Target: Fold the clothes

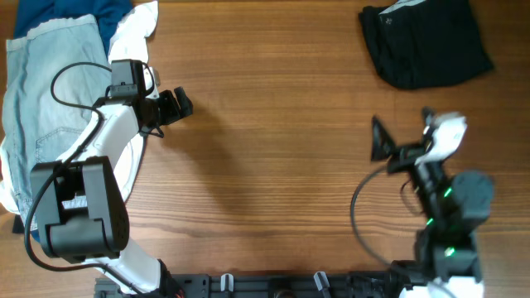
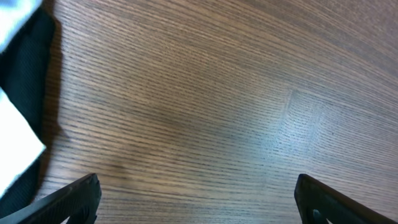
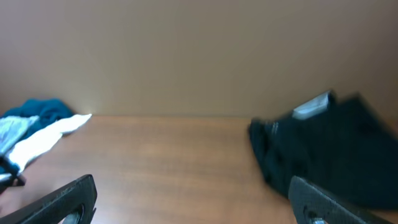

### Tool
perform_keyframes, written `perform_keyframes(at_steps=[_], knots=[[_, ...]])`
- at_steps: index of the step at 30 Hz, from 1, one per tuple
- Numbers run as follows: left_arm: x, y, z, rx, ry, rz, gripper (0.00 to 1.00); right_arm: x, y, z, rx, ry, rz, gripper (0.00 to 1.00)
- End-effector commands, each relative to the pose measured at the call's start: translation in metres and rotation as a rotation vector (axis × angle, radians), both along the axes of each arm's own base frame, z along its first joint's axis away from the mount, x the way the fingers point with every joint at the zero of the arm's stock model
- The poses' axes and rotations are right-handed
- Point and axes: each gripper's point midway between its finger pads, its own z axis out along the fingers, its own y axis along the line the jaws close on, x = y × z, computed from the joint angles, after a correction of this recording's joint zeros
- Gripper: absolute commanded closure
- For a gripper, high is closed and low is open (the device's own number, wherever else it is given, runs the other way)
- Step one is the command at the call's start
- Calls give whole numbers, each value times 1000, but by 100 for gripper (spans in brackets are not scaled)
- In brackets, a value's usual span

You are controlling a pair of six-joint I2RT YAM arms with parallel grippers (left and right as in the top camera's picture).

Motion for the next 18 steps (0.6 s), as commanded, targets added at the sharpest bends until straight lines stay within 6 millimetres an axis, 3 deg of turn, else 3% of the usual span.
perform_keyframes(at_steps=[1, 10, 18], knots=[[1, -1, 4, -7, -12, -2, 0, -19, -10, -29, 76, -29, -108, 0], [1, -1, 4, -7, -12, -2, 0, -33, -5, -72, 88, -43, -93, 0], [1, -1, 4, -7, -12, -2, 0, -43, -6, -66, 101, -81, -92, 0]])
